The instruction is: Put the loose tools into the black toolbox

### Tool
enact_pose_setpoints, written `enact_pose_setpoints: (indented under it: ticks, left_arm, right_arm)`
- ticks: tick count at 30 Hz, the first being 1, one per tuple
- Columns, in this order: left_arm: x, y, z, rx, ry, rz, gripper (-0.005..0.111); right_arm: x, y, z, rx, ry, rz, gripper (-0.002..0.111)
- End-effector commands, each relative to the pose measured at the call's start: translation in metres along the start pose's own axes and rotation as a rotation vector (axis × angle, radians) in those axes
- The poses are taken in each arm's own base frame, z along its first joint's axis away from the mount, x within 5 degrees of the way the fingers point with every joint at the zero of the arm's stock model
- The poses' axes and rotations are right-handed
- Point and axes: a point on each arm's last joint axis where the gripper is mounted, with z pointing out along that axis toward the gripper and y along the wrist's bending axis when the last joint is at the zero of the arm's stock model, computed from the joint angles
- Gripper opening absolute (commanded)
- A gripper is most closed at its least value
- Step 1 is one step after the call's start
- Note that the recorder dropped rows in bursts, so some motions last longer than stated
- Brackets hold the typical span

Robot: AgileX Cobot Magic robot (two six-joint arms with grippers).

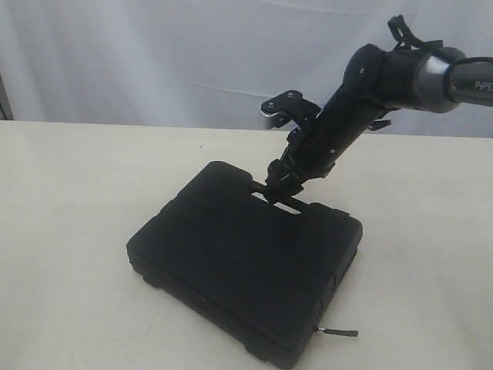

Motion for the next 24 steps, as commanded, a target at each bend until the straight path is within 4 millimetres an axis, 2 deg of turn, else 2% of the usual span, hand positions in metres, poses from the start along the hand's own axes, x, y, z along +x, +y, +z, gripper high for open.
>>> enact_pose_setpoints:
  ticks: [1, 9, 12, 14, 15, 16, 17, 18, 19, 22, 24]
  left_arm:
    - [0.0, -0.001, 0.0, 0.007, -0.007, -0.011, 0.0]
    - [0.0, -0.001, 0.0, 0.007, -0.007, -0.011, 0.0]
    - [0.0, -0.001, 0.0, 0.007, -0.007, -0.011, 0.0]
    - [0.0, -0.001, 0.0, 0.007, -0.007, -0.011, 0.0]
    - [0.0, -0.001, 0.0, 0.007, -0.007, -0.011, 0.0]
    - [0.0, -0.001, 0.0, 0.007, -0.007, -0.011, 0.0]
    - [0.0, -0.001, 0.0, 0.007, -0.007, -0.011, 0.0]
    - [0.0, -0.001, 0.0, 0.007, -0.007, -0.011, 0.0]
    - [0.0, -0.001, 0.0, 0.007, -0.007, -0.011, 0.0]
    - [0.0, -0.001, 0.0, 0.007, -0.007, -0.011, 0.0]
    - [0.0, -0.001, 0.0, 0.007, -0.007, -0.011, 0.0]
  right_arm:
    - [-0.001, 0.002, -0.005, -0.032, 0.003, 0.02, 0.077]
    - [0.0, 0.007, -0.007, -0.081, 0.014, 0.064, 0.077]
    - [0.0, 0.013, -0.023, -0.102, 0.032, 0.037, 0.075]
    - [-0.001, 0.019, -0.046, -0.091, 0.042, -0.014, 0.061]
    - [-0.003, 0.026, -0.067, -0.088, 0.024, -0.032, 0.046]
    - [-0.005, 0.03, -0.079, -0.083, 0.011, -0.039, 0.039]
    - [-0.005, 0.04, -0.103, -0.097, -0.004, -0.055, 0.018]
    - [-0.004, 0.045, -0.113, -0.112, -0.002, -0.054, 0.007]
    - [-0.003, 0.055, -0.138, -0.118, -0.033, -0.054, 0.0]
    - [0.006, 0.079, -0.191, -0.066, -0.123, -0.03, -0.001]
    - [0.027, 0.107, -0.219, -0.041, -0.147, -0.036, -0.001]
